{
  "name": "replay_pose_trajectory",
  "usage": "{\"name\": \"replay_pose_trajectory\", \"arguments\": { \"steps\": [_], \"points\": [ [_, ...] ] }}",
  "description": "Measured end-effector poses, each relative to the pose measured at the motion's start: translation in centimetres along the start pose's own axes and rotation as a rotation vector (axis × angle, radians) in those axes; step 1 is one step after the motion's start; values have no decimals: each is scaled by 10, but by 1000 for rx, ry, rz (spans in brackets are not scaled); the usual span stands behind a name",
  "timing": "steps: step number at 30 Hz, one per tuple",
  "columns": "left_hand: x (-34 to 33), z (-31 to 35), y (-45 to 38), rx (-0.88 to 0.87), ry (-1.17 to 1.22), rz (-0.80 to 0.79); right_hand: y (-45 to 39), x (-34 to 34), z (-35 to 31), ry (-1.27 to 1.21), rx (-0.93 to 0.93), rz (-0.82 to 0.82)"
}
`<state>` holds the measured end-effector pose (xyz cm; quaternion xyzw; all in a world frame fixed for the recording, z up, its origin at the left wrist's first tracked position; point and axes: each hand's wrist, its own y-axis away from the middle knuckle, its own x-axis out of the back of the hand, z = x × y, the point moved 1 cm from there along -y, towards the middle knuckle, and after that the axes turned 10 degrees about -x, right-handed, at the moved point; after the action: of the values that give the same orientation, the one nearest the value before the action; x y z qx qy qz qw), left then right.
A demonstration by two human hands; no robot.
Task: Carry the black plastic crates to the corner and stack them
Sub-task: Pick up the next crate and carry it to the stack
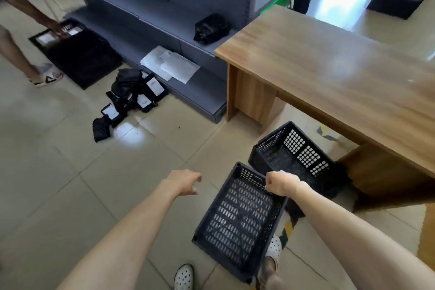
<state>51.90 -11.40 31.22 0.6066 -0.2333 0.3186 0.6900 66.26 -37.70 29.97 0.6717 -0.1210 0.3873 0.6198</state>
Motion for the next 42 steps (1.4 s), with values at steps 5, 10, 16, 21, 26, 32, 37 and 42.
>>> {"name": "replay_pose_trajectory", "arguments": {
  "steps": [5,10,16,21,26,32,37,42],
  "points": [
    [-11,42,-10,143,249,31,-43,43,-2,130,183,7],
    [-26,79,5,240,424,63,-40,42,-35,261,387,-75],
    [-56,79,51,411,533,88,-10,40,-61,330,526,-50],
    [-68,87,66,459,437,82,-5,32,-32,291,494,-12],
    [-78,127,40,380,444,97,-2,6,33,344,384,-55],
    [-83,178,11,325,486,122,-14,-20,94,428,298,-103],
    [-100,182,-8,409,639,143,-43,-8,83,450,365,-93],
    [-111,185,-38,591,744,171,-87,5,47,502,510,-110]
  ]
}}
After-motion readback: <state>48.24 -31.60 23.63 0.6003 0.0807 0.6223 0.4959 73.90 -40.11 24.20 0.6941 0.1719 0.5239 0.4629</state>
